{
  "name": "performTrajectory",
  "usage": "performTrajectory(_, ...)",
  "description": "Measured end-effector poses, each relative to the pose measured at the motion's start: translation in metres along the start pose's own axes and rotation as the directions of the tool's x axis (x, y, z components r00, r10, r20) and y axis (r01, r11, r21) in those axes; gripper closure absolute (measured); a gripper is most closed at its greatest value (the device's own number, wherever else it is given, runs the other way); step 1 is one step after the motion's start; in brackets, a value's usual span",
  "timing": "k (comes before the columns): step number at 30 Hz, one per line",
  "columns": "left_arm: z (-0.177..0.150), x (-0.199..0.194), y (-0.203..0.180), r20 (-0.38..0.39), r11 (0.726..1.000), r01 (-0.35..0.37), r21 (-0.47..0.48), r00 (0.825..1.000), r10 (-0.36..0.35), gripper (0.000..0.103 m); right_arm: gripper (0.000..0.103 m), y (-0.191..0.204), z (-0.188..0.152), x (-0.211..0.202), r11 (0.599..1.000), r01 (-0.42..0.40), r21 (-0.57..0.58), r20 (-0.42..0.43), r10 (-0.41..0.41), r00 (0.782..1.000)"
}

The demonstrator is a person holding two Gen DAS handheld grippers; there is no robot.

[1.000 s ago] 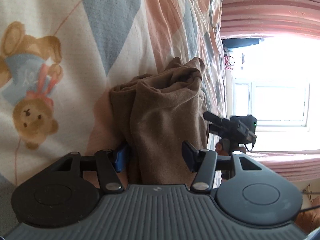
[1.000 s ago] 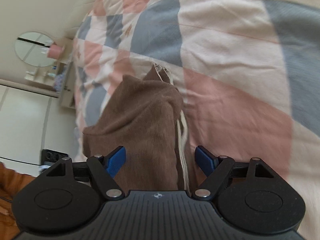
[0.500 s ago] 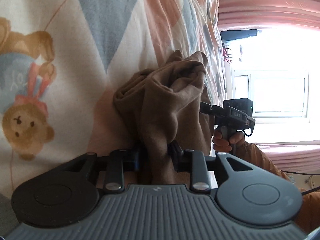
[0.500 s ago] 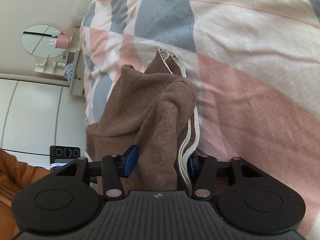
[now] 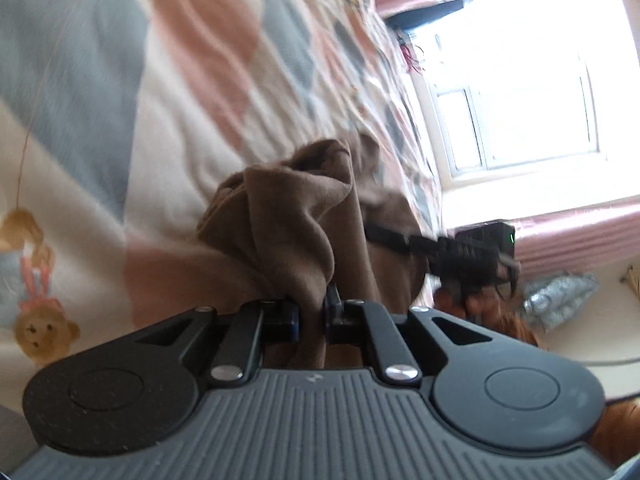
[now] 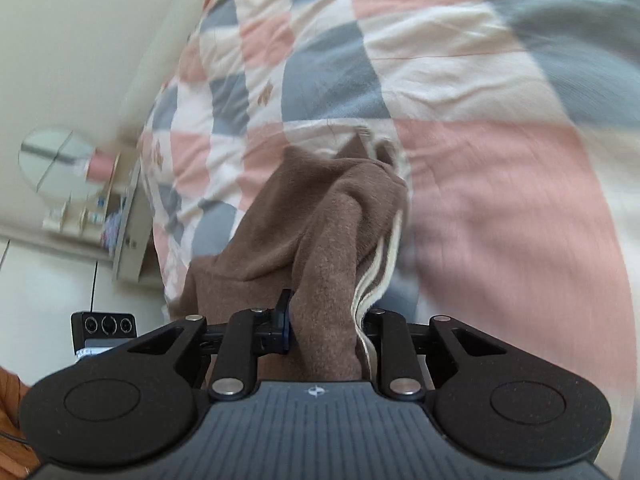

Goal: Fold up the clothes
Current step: 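Grasp the folded brown shirt with both grippers and lift it, then carry the held brown shirt with both grippers toward the clothes stack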

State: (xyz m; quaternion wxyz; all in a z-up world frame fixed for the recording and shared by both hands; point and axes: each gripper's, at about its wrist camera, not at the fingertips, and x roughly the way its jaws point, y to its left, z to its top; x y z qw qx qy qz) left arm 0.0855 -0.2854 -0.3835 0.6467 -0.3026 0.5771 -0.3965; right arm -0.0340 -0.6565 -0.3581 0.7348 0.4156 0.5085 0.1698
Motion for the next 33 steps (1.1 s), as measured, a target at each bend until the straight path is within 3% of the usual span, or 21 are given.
performTrajectory(5,-0.001,-0.013,-0.017,-0.134,0.999,0.005,0.034,0.991,0.0,0.096,0.079,0.013,-0.091,-0.045,0.981,0.001,0.196,0.183,-0.038,0.982)
performTrajectory(10,-0.022,0.019,0.006,-0.294,0.998,-0.031,0.047,0.955,0.044,0.095,0.079,-0.016,-0.199,-0.047,0.906,-0.071,0.417,0.347,-0.087,0.934)
performTrajectory(12,-0.029,0.029,0.022,-0.317,0.998,-0.035,0.058,0.947,0.051,0.092,0.072,-0.036,-0.237,-0.041,0.866,-0.124,0.485,0.408,-0.098,0.908)
performTrajectory(15,-0.026,0.026,0.036,-0.313,1.0,0.017,0.008,0.95,-0.013,0.081,0.045,-0.058,-0.254,-0.04,0.85,-0.216,0.48,0.483,-0.051,0.874)
performTrajectory(16,-0.025,0.024,0.038,-0.312,1.0,0.027,0.014,0.95,-0.021,0.073,0.04,-0.06,-0.254,-0.042,0.863,-0.217,0.456,0.492,-0.041,0.869)
performTrajectory(19,-0.023,0.026,0.041,-0.338,0.997,0.063,0.039,0.94,-0.046,0.062,0.035,-0.064,-0.249,-0.04,0.883,-0.211,0.419,0.487,-0.022,0.873)
performTrajectory(20,-0.024,0.027,0.042,-0.354,0.996,0.085,0.035,0.933,-0.067,0.059,0.036,-0.065,-0.247,-0.038,0.888,-0.208,0.409,0.482,-0.017,0.876)
performTrajectory(21,-0.027,0.031,0.043,-0.364,0.994,0.098,0.042,0.928,-0.076,0.059,0.045,-0.066,-0.245,-0.036,0.893,-0.205,0.4,0.477,-0.012,0.879)
performTrajectory(22,-0.028,0.035,0.041,-0.369,0.992,0.111,0.054,0.926,-0.084,0.066,0.068,-0.067,-0.243,-0.035,0.897,-0.2,0.395,0.472,-0.011,0.882)
performTrajectory(23,-0.03,0.042,0.039,-0.379,0.99,0.122,0.072,0.922,-0.086,0.073,0.072,-0.063,-0.242,-0.034,0.897,-0.189,0.399,0.471,-0.023,0.882)
performTrajectory(24,-0.03,0.045,0.035,-0.384,0.987,0.128,0.094,0.92,-0.083,0.092,0.074,-0.056,-0.243,-0.035,0.897,-0.174,0.406,0.48,-0.048,0.876)
performTrajectory(27,-0.029,0.048,0.016,-0.4,0.975,0.145,0.169,0.914,-0.067,0.093,0.08,-0.033,-0.246,-0.038,0.894,-0.127,0.43,0.504,-0.122,0.855)
performTrajectory(30,-0.019,0.036,-0.009,-0.429,0.955,0.161,0.247,0.902,-0.041,0.094,0.081,-0.002,-0.26,-0.049,0.883,-0.118,0.454,0.551,-0.175,0.816)
performTrajectory(33,-0.01,0.026,-0.041,-0.48,0.936,0.177,0.305,0.877,-0.01,0.094,0.081,0.041,-0.292,-0.059,0.87,-0.146,0.472,0.622,-0.211,0.754)
